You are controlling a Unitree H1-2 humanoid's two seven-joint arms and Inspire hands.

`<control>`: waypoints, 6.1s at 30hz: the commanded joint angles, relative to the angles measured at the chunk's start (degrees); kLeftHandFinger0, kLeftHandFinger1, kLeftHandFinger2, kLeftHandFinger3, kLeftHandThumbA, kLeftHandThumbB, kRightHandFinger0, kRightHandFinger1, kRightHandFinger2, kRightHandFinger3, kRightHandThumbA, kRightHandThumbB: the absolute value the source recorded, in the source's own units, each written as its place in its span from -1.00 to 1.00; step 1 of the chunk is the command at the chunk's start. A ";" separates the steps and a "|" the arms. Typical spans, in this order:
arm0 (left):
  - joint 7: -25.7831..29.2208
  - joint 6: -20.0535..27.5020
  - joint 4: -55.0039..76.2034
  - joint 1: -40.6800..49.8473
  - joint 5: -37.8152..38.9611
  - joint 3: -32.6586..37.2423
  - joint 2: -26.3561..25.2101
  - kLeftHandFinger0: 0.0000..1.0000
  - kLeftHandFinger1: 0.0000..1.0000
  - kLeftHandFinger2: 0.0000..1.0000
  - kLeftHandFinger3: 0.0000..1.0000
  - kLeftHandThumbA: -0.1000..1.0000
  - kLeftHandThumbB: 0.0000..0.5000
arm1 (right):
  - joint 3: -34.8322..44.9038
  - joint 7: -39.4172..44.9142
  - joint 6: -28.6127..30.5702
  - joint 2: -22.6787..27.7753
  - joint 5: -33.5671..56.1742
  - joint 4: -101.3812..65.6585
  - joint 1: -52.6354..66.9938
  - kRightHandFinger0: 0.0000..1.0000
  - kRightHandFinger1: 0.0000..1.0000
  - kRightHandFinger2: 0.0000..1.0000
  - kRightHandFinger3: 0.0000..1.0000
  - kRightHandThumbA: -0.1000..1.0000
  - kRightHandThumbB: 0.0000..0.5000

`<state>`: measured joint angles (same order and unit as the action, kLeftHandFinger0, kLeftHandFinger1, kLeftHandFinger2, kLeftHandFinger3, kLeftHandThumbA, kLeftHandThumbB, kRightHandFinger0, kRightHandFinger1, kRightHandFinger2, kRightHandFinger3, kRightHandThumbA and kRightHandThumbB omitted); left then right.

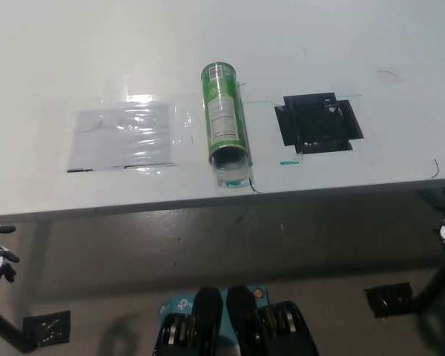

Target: The robot uses its right hand finger to pull out the chips tray kept inside a container in the middle of the desk

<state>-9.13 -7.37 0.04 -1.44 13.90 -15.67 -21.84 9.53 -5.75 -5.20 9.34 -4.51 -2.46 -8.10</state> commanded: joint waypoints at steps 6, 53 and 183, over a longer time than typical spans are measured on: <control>-0.45 -0.46 2.35 -0.72 0.92 -0.44 -1.12 -0.33 -0.44 -0.31 0.15 -1.00 -0.57 | -4.06 2.14 -5.97 0.60 -2.01 -9.08 -12.37 -0.76 -0.71 0.08 0.44 -1.00 0.04; -0.48 -3.40 4.53 -1.04 0.12 -0.46 -2.50 -0.32 -0.43 -0.29 0.23 -1.00 -0.54 | -31.46 13.99 15.13 2.07 -14.05 25.16 -33.93 -1.00 -1.00 0.19 0.37 -1.00 0.00; -0.87 -2.97 4.37 -0.19 0.62 -0.72 -1.86 -0.34 -0.44 -0.30 0.20 -1.00 -0.56 | 7.76 9.53 0.22 -9.87 4.23 -0.77 -2.84 -0.19 -0.55 0.26 0.51 -1.00 -0.08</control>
<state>-9.56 -11.94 3.68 -1.02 14.06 -15.76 -22.81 16.26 7.28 -4.53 0.05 -4.15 -3.82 -9.90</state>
